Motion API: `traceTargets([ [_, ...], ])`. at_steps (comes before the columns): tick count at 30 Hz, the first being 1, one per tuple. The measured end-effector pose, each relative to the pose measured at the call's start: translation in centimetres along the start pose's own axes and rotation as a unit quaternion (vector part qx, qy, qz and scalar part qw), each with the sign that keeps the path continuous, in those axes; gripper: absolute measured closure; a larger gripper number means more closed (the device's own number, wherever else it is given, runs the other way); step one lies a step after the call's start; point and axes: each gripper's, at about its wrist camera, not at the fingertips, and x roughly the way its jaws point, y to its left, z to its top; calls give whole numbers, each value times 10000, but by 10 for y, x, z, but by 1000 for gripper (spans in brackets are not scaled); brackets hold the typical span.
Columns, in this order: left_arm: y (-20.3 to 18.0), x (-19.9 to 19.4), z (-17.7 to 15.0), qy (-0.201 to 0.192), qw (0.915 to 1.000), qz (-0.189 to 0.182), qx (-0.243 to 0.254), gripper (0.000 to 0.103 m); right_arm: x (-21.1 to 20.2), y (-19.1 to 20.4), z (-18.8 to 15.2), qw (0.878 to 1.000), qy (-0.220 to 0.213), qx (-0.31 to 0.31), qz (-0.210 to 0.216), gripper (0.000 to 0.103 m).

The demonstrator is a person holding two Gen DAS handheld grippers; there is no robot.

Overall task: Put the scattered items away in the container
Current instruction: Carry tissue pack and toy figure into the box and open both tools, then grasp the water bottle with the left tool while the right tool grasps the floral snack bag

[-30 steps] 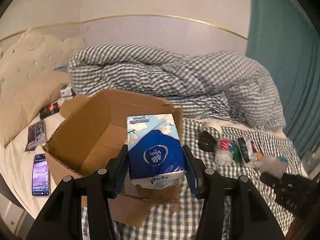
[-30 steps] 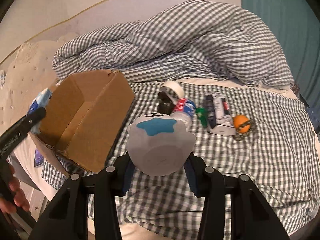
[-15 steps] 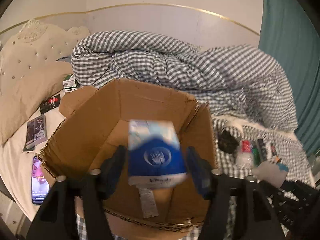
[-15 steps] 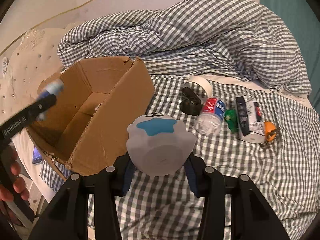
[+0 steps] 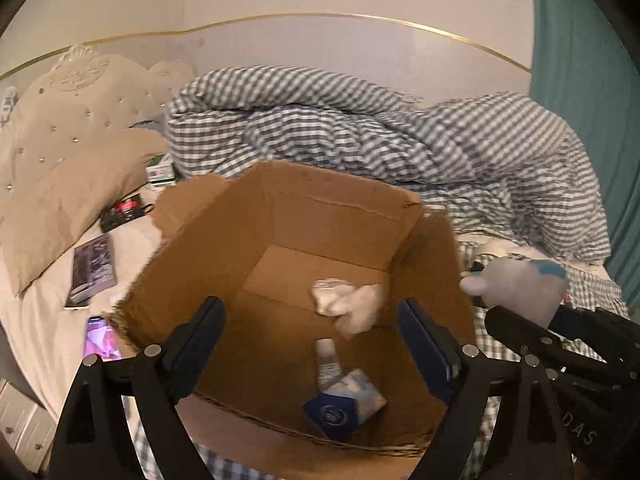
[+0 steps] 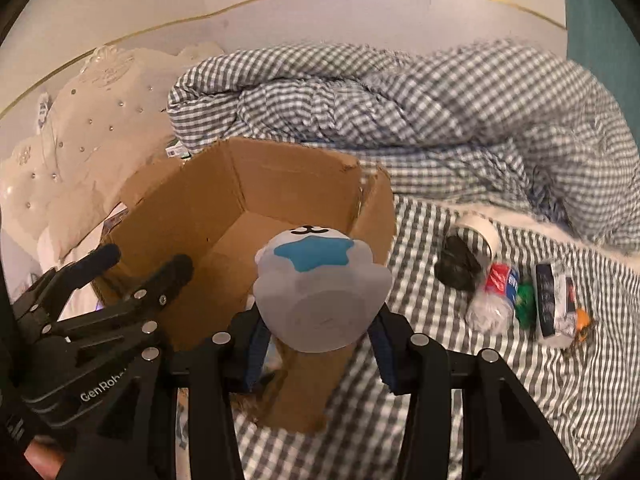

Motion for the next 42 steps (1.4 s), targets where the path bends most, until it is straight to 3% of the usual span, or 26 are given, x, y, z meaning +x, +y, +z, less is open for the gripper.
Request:
traceTargets([
  [3, 16, 3, 1, 22, 9998, 39, -171, 10, 6, 9, 1, 9998, -17, 36, 209, 58],
  [5, 26, 9, 0, 77, 9994, 139, -294, 10, 11, 16, 3, 9998, 19, -68, 202, 49],
  [7, 34, 12, -1, 137, 9990, 130, -416, 10, 14, 23, 3, 9997, -81, -176, -157, 22],
  [8, 38, 15, -2, 178, 9986, 82, -496, 10, 13, 25, 4, 9992, -181, -192, -287, 19],
  [17, 24, 5, 1, 77, 9985, -132, -520, 10, 3, 12, -3, 9992, -253, -57, -289, 18],
  [21, 2, -4, 1, 21, 9992, -159, -365, 10, -12, -14, -12, 9980, -127, 261, -563, 8],
  [24, -15, -10, 0, 12, 9996, -152, -228, 10, -18, -39, -18, 9954, 69, 612, -737, 7],
  [29, -43, -24, -3, -63, 9996, -228, -119, 10, -51, -80, -35, 9933, -283, 1078, -307, 6],
  [33, -72, -38, -5, -196, 9988, -440, -30, 7, -73, -115, -45, 9842, -243, 1722, -342, 6],
  [37, -111, -43, -12, -250, 9980, -532, 234, 7, -77, -174, -65, 9598, 241, 2792, 137, 6],
  [39, -132, -42, -16, -244, 9972, -592, 395, 7, -78, -203, -77, 9535, 293, 2999, -46, 6],
  [42, -162, -37, -25, -203, 9956, -720, 571, 7, -85, -235, -90, 9531, 187, 2934, -721, 6],
])
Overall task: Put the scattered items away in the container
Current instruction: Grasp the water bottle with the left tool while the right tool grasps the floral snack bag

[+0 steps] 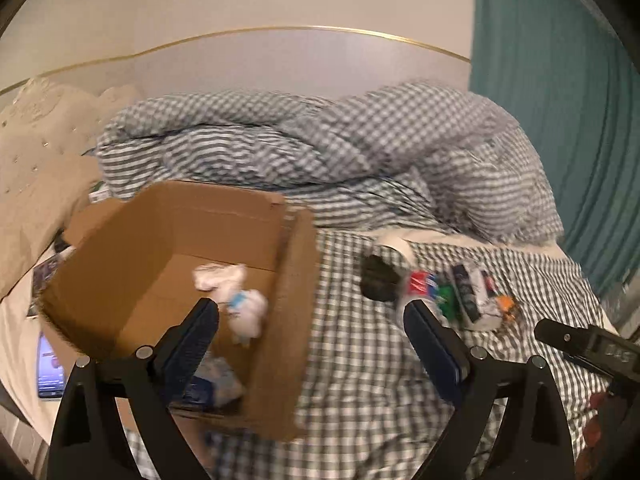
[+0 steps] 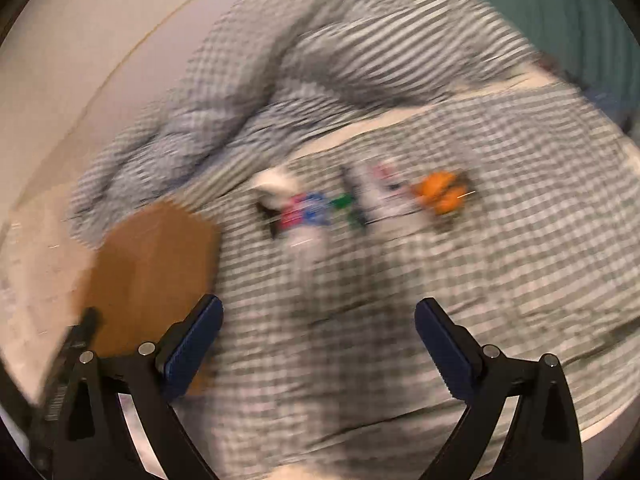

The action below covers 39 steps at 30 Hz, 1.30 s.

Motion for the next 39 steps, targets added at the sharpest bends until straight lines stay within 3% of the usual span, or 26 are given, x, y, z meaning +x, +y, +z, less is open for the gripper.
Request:
traceTargets([
  [3, -32, 14, -8, 44, 9997, -173, 179, 7, 5, -39, 7, 9982, -132, -252, -532, 6],
  [7, -71, 46, -23, 155, 9979, -329, 527, 7, 12, -75, 11, 9945, -217, -649, -794, 6],
  [13, -102, 104, -38, 138, 9959, -565, 696, 7, 31, -98, 15, 9854, -330, -1242, -1118, 6],
  [15, -109, 124, -41, 186, 9951, -494, 839, 7, 43, -99, 17, 9812, -340, -1461, -1210, 6],
  [30, -139, 215, -42, 439, 9918, -376, 1137, 7, 96, -95, 31, 9733, -222, -2019, -1067, 6],
  [31, -142, 221, -41, 478, 9911, -349, 1189, 9, 98, -94, 32, 9732, -201, -2039, -1044, 6],
  [33, -150, 233, -43, 629, 9879, -294, 1386, 40, 101, -93, 34, 9723, -179, -2089, -1032, 6],
  [36, -164, 240, -49, 650, 9819, -181, 1769, 40, 102, -93, 37, 9717, -196, -2123, -1013, 6],
  [39, -159, 238, -47, 646, 9838, -331, 1636, 41, 103, -96, 42, 9739, -160, -2072, -908, 6],
])
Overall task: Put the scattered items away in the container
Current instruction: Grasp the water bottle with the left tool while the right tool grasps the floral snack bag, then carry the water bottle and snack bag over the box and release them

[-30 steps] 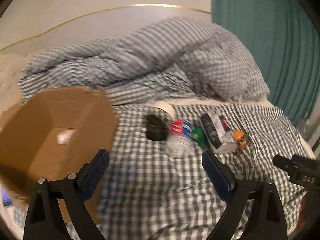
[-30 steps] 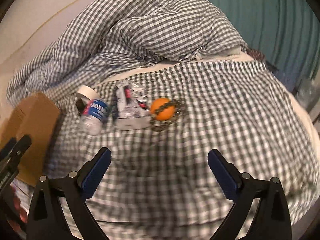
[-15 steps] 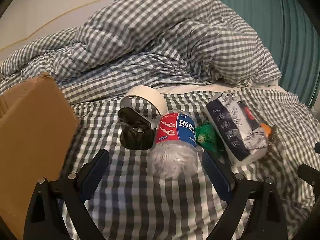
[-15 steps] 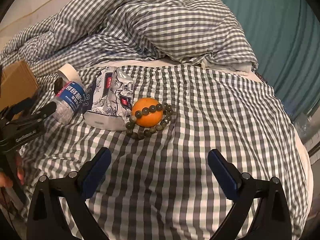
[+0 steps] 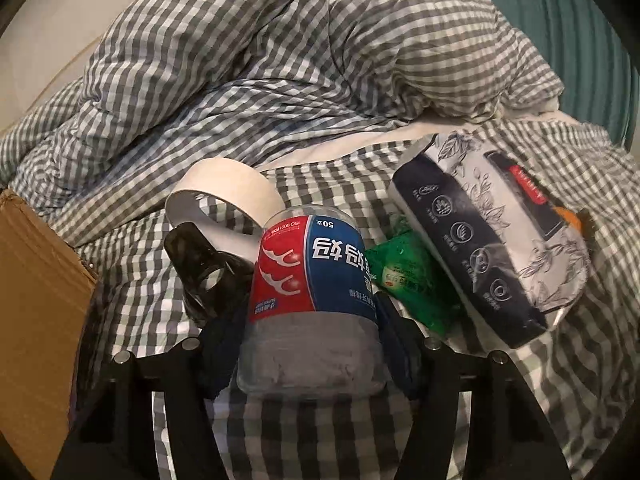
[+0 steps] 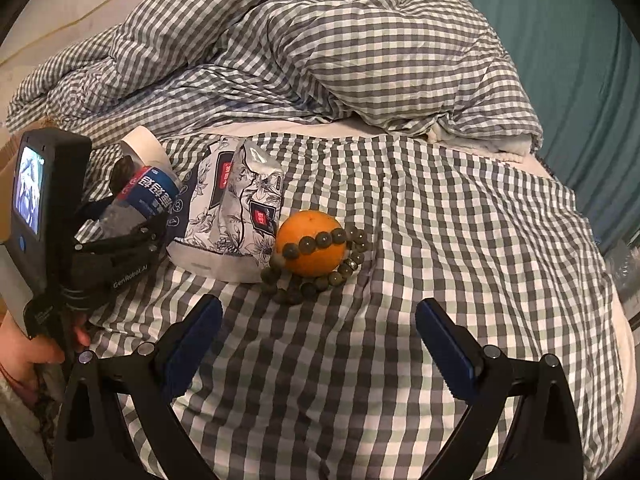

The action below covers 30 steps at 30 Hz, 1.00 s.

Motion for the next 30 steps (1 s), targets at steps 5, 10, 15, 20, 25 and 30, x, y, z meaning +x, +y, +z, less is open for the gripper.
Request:
traceTargets([
  [5, 21, -30, -3, -98, 9988, 107, -469, 41, -1, 1, 4, 9999, -58, 30, 143, 6],
  [10, 28, -56, 2, -159, 9978, 389, -506, 41, -1, 22, 10, 9997, -117, -153, 122, 6],
  [15, 46, -83, 11, -357, 9952, 483, -769, 41, 7, 51, 17, 9989, -56, -361, 284, 6],
  [20, 66, -96, 13, -433, 9932, 476, -968, 41, 26, 75, 25, 9980, 4, -562, 297, 6],
  [25, 76, -92, 8, -376, 9925, 424, -1082, 41, 63, 88, 34, 9974, 328, -552, 325, 20],
  [30, 80, -86, 1, -225, 9921, 388, -1174, 41, 75, 94, 34, 9960, 561, -653, 238, 79],
])
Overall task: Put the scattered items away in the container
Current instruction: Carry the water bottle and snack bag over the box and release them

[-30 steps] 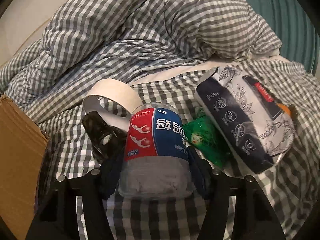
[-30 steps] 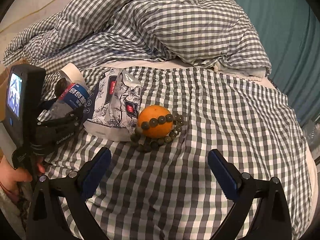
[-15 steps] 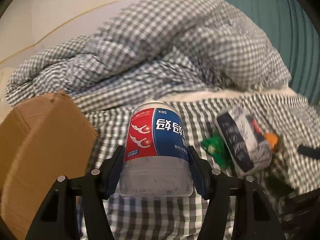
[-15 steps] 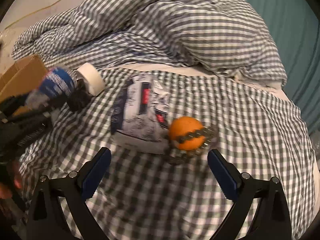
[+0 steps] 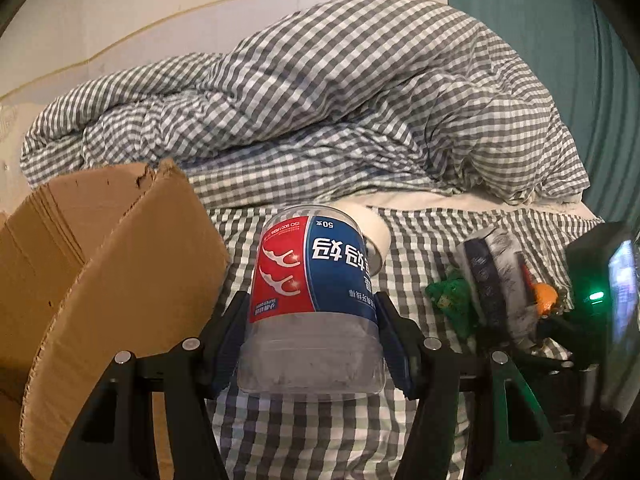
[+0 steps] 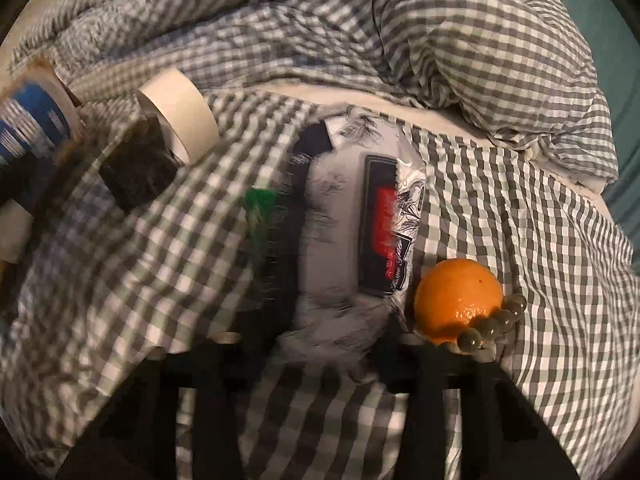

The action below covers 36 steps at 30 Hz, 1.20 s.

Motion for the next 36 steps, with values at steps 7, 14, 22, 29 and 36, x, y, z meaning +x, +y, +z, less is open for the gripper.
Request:
traceTargets([
  [7, -4, -23, 5, -93, 9999, -115, -43, 41, -46, 0, -6, 9997, -244, 16, 31, 79],
  [14, -6, -64, 13, -349, 9992, -200, 49, 40, -89, 2, -15, 9991, -408, 51, 61, 79],
  [22, 17, -107, 26, -425, 9989, -186, -93, 40, -145, 11, -10, 9980, -626, 43, -14, 79],
  [29, 67, -141, 28, -639, 9969, -168, -430, 40, -193, 55, 0, 9955, -933, -125, 126, 79],
  [36, 138, -149, 23, -638, 9950, 24, -765, 40, -213, 132, 17, 9922, -1107, -454, 358, 79],
])
